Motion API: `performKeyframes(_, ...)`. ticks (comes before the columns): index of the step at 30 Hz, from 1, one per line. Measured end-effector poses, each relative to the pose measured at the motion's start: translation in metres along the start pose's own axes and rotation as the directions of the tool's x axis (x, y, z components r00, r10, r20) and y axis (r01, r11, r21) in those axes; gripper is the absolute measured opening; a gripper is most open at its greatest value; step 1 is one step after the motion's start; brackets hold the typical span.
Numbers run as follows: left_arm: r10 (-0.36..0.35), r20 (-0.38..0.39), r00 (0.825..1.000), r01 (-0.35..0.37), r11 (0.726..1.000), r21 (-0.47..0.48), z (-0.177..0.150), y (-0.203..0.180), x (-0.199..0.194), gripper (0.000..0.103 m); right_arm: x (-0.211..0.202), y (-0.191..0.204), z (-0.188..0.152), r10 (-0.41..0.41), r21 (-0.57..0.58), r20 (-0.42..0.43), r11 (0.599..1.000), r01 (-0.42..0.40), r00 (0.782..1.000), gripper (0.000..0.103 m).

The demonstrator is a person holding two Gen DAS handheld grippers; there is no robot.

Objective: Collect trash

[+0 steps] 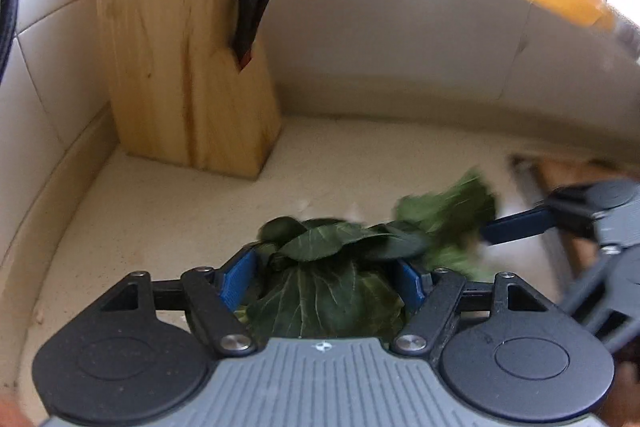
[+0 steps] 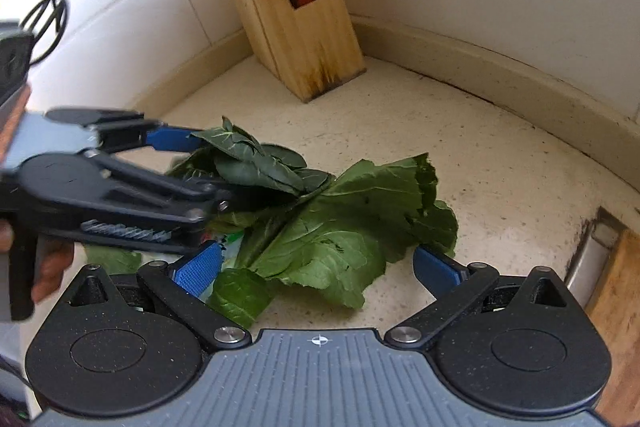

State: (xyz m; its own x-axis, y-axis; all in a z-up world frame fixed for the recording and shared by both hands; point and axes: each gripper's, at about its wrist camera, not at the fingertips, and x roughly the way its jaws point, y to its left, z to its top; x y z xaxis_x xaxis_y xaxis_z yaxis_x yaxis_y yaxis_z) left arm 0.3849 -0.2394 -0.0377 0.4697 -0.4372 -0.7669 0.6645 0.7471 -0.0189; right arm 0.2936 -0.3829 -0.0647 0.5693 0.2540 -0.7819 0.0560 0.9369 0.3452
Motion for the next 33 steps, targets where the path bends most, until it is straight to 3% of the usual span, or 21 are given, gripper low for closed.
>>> performKeyframes(4, -0.025, -0.013, 1.000, 0.024, 0.999, -0.037, -0.005, 0.015, 0.001, 0.071, -0.001, -0.002, 0.000, -0.089, -0.052, 0.003, 0.995, 0.089, 0.996, 0.103)
performKeyframes(7, 0.011, -0.007, 1.000, -0.011, 1.000, -0.018, -0.008, 0.020, -0.005, 0.069, -0.007, -0.013, -0.001, -0.123, -0.016, 0.007, 0.992, 0.123, 0.992, 0.103)
performKeyframes(8, 0.017, -0.013, 1.000, -0.017, 0.999, -0.029, -0.009, 0.023, -0.007, 0.064, -0.011, -0.015, -0.001, -0.121, 0.005, 0.008, 0.993, 0.121, 0.993, 0.103)
performKeyframes(9, 0.014, -0.022, 1.000, -0.015, 0.998, -0.068, -0.011, 0.028, -0.009, 0.055, -0.016, -0.015, -0.002, -0.106, 0.026, 0.012, 0.994, 0.106, 0.994, 0.103)
performKeyframes(12, -0.033, -0.015, 0.999, 0.029, 0.984, -0.178, -0.014, 0.041, -0.021, 0.052, -0.033, 0.002, -0.010, 0.005, 0.013, 0.029, 1.000, -0.005, 1.000, 0.103)
performKeyframes(16, 0.009, -0.014, 1.000, -0.011, 0.985, -0.172, -0.017, 0.046, -0.027, 0.050, -0.033, 0.042, -0.015, 0.094, -0.113, 0.020, 0.989, -0.091, 0.995, 0.103)
performKeyframes(21, -0.007, 0.025, 1.000, 0.014, 0.960, -0.280, -0.023, 0.067, -0.039, 0.047, -0.008, 0.076, -0.017, 0.080, -0.251, -0.006, 0.965, -0.079, 0.997, 0.103)
performKeyframes(28, 0.014, 0.052, 0.999, 0.005, 0.934, -0.357, -0.036, 0.093, -0.062, 0.043, 0.011, 0.079, -0.026, 0.115, -0.227, -0.079, 0.965, -0.130, 0.990, 0.102)
performKeyframes(30, 0.021, 0.055, 0.998, 0.000, 0.933, -0.360, -0.039, 0.095, -0.064, 0.043, 0.010, 0.079, -0.027, 0.124, -0.228, -0.083, 0.963, -0.140, 0.989, 0.099)
performKeyframes(33, 0.015, 0.048, 0.999, 0.003, 0.931, -0.366, -0.043, 0.096, -0.063, 0.043, 0.003, 0.073, -0.026, 0.183, -0.173, -0.108, 0.964, -0.200, 0.977, 0.079)
